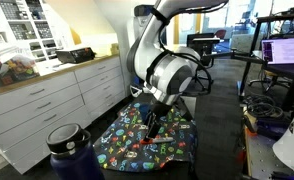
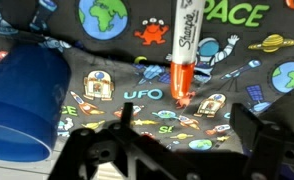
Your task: Take the marker out of the cup and put it on the apron
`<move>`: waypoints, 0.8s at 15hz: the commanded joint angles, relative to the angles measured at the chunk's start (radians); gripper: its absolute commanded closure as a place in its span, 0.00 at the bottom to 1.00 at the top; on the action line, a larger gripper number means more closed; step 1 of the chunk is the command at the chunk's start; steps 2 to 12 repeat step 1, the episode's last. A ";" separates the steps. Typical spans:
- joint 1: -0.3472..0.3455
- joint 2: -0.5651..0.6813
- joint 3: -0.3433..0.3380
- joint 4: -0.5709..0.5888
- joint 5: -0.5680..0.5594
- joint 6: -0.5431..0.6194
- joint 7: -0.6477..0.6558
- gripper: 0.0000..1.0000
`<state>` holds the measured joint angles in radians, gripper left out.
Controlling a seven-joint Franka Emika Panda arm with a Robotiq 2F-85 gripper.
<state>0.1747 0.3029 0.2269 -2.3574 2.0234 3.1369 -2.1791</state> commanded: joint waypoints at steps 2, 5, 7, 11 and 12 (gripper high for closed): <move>0.000 0.000 0.000 0.000 0.000 0.000 0.000 0.01; 0.000 0.000 0.000 0.000 0.000 0.000 0.000 0.01; 0.000 0.000 0.000 0.000 0.000 0.000 0.000 0.01; 0.000 0.000 0.000 0.000 0.000 0.000 0.000 0.01; 0.000 0.000 0.000 0.000 0.000 0.000 0.000 0.01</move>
